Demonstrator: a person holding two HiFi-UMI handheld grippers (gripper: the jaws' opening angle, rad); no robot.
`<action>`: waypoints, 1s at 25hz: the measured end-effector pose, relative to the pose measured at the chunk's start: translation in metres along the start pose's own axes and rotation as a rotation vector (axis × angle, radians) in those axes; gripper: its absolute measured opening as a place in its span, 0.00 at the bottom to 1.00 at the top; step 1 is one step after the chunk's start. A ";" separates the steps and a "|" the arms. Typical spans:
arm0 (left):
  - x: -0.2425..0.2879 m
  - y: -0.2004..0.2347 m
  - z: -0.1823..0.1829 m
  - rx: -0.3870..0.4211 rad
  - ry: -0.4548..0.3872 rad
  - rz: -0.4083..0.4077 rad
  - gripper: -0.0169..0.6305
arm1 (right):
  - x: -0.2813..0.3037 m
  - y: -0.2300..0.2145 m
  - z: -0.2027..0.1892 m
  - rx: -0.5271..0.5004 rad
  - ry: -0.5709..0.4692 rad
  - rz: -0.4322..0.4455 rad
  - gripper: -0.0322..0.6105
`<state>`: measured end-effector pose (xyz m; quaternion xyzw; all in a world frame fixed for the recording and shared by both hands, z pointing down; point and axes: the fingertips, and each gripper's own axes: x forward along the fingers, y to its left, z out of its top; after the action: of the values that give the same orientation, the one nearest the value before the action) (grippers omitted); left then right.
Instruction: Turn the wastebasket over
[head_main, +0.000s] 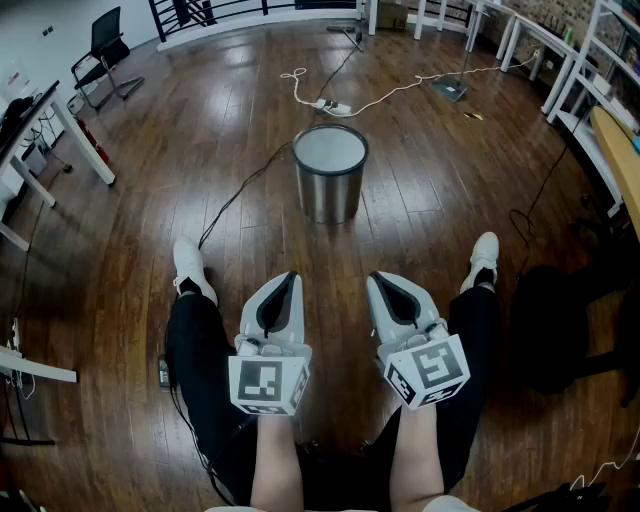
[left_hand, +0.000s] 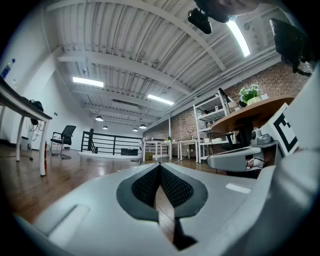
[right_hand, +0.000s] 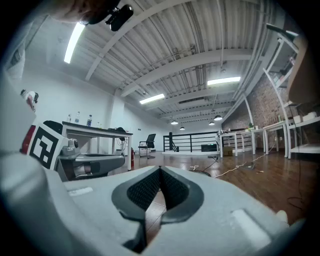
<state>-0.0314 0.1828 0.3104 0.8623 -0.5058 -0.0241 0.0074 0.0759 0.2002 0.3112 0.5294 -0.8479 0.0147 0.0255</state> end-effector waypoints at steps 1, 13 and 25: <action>0.007 0.006 0.000 -0.003 0.003 -0.002 0.05 | 0.009 -0.004 0.000 0.006 0.000 -0.006 0.04; 0.123 0.078 0.011 0.015 0.005 -0.032 0.05 | 0.124 -0.065 0.025 0.006 -0.025 -0.040 0.04; 0.279 0.158 0.038 0.034 -0.043 -0.048 0.05 | 0.265 -0.155 0.072 -0.046 -0.060 -0.077 0.04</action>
<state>-0.0347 -0.1372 0.2688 0.8735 -0.4852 -0.0341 -0.0188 0.0967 -0.1088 0.2545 0.5609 -0.8275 -0.0219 0.0128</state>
